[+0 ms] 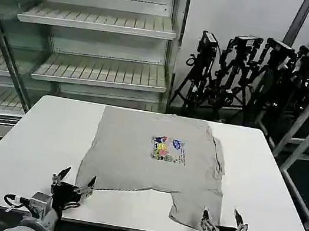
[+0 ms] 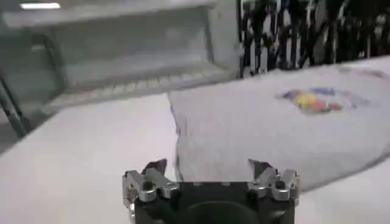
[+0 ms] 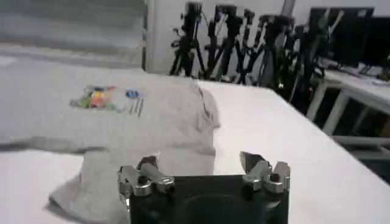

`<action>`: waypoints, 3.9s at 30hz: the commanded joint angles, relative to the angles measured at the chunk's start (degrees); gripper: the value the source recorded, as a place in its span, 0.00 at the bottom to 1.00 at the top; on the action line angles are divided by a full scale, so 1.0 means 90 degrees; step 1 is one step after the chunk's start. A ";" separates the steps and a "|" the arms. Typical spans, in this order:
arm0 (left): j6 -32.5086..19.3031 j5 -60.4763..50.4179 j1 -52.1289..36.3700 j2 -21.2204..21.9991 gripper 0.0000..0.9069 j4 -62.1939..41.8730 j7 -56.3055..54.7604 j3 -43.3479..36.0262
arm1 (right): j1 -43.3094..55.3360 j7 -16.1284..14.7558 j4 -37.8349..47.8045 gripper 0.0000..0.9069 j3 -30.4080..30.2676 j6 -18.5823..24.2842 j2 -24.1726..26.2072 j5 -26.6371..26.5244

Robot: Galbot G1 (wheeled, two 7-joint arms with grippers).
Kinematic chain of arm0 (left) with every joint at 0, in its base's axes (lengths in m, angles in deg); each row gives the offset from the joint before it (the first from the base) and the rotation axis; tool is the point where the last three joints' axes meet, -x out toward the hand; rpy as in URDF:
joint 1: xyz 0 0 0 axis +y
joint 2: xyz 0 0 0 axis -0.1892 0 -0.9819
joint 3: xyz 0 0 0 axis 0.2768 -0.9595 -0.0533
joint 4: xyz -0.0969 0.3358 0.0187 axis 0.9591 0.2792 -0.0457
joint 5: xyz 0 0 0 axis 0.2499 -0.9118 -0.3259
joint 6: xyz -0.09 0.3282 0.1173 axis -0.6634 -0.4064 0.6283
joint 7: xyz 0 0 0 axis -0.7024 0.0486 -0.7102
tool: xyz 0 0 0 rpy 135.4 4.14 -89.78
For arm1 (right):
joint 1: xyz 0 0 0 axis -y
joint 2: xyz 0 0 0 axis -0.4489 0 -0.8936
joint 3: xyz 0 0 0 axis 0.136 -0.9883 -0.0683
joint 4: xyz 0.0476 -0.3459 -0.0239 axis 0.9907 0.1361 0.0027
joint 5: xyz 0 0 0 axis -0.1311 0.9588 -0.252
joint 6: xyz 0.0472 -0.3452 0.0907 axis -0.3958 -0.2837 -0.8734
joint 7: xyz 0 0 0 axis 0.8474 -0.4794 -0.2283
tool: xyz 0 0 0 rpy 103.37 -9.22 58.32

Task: Fold and organize the clothes.

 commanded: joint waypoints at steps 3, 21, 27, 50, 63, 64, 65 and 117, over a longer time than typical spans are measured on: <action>0.0218 0.0117 -0.0010 -0.0019 0.13 -0.0349 0.0041 -0.0076 | -0.0126 0.0066 0.0251 0.00 -0.0098 -0.0232 -0.0055 -0.0333; 0.0202 0.0742 0.0212 -0.0001 0.04 0.0201 0.0002 0.0133 | -0.0476 0.0043 -0.0254 0.00 -0.0181 -0.0035 -0.0087 -0.0571; 0.0198 0.0726 0.0759 -0.0014 0.04 0.1217 -0.0072 0.0441 | -0.1254 -0.0082 -0.1139 0.00 -0.0004 0.0254 0.0119 -0.0425; 0.0186 0.0555 -0.0420 -0.1020 0.04 0.0368 0.0157 0.0459 | 0.1260 0.0176 -0.0127 0.00 0.0590 0.0599 0.1350 -0.1651; 0.0187 0.0152 -0.2390 -0.1244 0.04 -0.1327 0.0387 -0.0857 | 0.3877 0.0211 0.1971 0.00 -0.0741 0.0217 0.2268 -0.2256; 0.0186 0.0134 -0.2439 -0.1225 0.04 -0.1409 0.0394 -0.0917 | 0.4030 0.0184 0.2106 0.00 -0.0823 0.0190 0.2300 -0.2263; 0.0186 0.0056 -0.2498 -0.1204 0.04 -0.1447 0.0405 -0.0972 | 0.4212 0.0163 0.2264 0.00 -0.0898 0.0166 0.2320 -0.2262; 0.0177 0.0295 -0.1737 -0.0500 0.02 -0.1652 0.0195 -0.0656 | 0.2985 0.0334 0.2552 0.00 -0.0455 -0.0231 0.1697 -0.3414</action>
